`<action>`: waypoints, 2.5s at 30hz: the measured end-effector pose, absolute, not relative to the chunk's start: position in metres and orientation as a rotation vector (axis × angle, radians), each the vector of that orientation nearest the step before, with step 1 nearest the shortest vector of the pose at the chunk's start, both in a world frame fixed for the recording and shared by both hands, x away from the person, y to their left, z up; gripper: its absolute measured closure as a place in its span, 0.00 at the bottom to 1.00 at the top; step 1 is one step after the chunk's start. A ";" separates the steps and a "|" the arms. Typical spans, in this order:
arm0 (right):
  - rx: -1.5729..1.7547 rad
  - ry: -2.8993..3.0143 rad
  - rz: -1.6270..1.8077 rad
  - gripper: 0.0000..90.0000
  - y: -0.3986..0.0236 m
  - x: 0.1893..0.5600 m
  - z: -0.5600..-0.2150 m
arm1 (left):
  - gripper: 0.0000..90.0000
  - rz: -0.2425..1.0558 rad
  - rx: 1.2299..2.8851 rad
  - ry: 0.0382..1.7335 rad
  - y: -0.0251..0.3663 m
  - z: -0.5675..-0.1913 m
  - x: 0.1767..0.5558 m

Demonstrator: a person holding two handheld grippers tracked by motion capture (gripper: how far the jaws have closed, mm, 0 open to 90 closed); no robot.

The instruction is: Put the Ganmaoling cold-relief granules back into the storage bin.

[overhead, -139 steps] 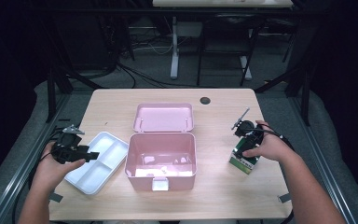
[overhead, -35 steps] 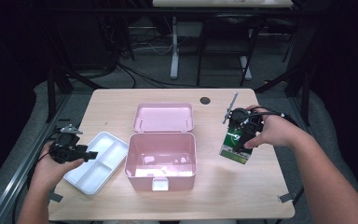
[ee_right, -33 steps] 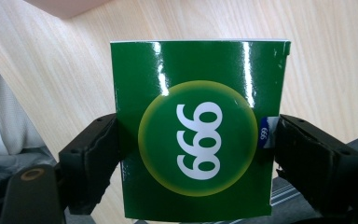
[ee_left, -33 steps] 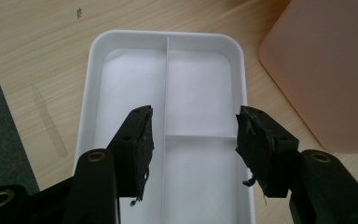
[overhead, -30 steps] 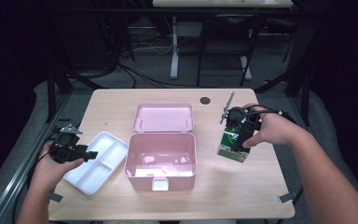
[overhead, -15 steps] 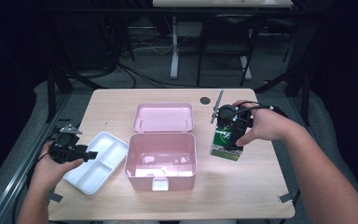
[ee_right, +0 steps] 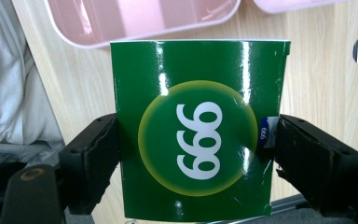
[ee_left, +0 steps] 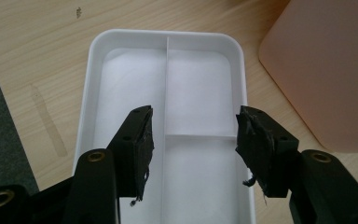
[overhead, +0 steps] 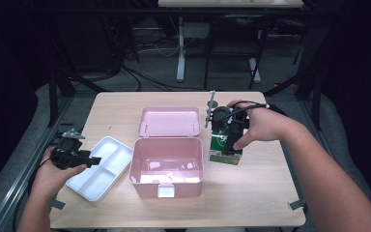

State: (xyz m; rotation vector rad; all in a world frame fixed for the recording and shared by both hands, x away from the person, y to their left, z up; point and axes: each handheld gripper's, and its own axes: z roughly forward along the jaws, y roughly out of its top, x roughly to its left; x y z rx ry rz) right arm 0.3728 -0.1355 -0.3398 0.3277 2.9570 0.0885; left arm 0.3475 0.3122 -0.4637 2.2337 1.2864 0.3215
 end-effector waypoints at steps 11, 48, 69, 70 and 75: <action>0.245 2.980 0.119 0.18 -0.107 0.372 -0.337 | 0.51 0.315 2.227 1.291 0.313 -0.464 0.348; 0.094 3.006 0.162 0.18 -0.036 0.371 -0.347 | 0.51 0.312 2.225 1.290 0.314 -0.463 0.348; 0.054 3.038 0.068 0.18 -0.029 0.375 -0.389 | 0.51 0.311 2.231 1.290 0.313 -0.465 0.348; 0.054 3.040 0.068 0.18 -0.029 0.375 -0.391 | 0.51 0.311 2.231 1.290 0.313 -0.465 0.348; 0.054 3.051 0.068 0.18 -0.030 0.377 -0.402 | 0.51 0.310 2.234 1.287 0.313 -0.465 0.349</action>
